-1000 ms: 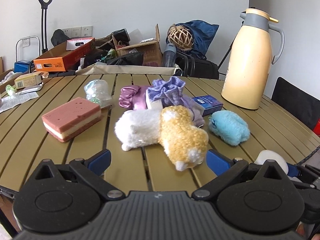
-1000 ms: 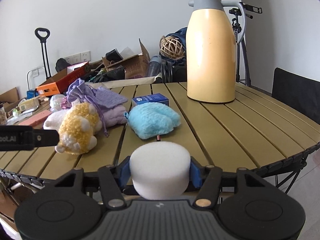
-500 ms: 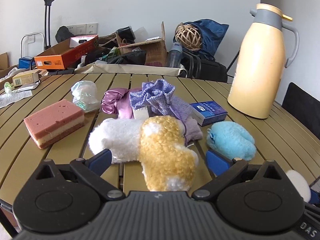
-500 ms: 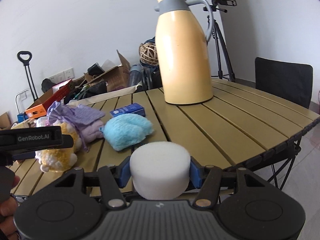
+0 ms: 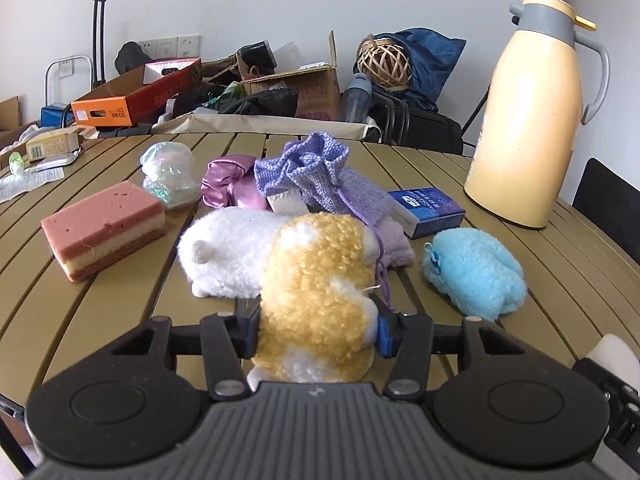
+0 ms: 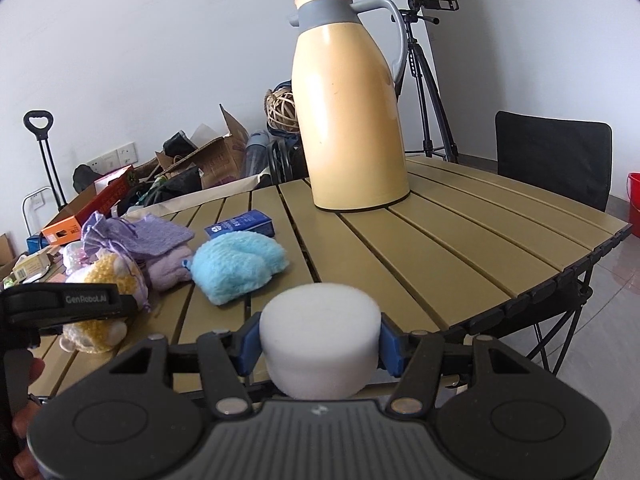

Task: Collect trash
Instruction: 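Grasp the white foam cylinder with the right tool while the left tool grasps the white-and-yellow plush toy, then carry the foam cylinder and plush toy with both tools down to the black bin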

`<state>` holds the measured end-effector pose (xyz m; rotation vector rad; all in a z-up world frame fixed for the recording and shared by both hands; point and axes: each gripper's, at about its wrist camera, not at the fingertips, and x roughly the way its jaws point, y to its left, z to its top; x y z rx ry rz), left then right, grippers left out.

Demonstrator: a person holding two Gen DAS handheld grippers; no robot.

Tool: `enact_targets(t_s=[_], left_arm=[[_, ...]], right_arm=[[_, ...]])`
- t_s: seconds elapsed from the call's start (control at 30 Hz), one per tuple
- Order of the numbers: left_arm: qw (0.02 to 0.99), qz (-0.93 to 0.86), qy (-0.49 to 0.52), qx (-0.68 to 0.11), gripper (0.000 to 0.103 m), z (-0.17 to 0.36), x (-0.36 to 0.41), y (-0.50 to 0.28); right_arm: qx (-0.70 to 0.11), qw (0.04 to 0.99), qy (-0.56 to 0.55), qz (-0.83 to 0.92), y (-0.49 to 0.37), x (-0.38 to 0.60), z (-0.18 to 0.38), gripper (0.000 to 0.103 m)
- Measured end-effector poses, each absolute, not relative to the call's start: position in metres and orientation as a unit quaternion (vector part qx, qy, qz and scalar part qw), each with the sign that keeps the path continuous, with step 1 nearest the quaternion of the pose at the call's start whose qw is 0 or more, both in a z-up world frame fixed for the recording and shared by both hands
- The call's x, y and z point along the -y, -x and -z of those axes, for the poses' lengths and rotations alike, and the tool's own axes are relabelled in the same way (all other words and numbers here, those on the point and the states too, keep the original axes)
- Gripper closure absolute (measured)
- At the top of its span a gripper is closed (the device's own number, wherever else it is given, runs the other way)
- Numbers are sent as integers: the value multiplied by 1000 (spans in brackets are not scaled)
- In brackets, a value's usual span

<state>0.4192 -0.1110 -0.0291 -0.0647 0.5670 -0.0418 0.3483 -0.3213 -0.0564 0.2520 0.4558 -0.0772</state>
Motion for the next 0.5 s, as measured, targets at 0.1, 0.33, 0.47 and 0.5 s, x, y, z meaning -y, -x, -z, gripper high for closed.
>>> enact_targets(t_s=[0.1,0.33,0.47,0.5], left_arm=[[960,20,19,-279,52,28,112,-415],[962,10,-16,-273,52,24,113,-404],[964,-2,-42,-264,52,22,110,-394],[964,-6,-49,-262,52,22,109,-392]], right_arm=[[-224,966,-125,36,-347,320,55,46],[-219,967,-125,27,-343,314,52,46],[-216,968,-124,21,-342,311,51,46],[-216,968,-124,20,-341,310,50,46]])
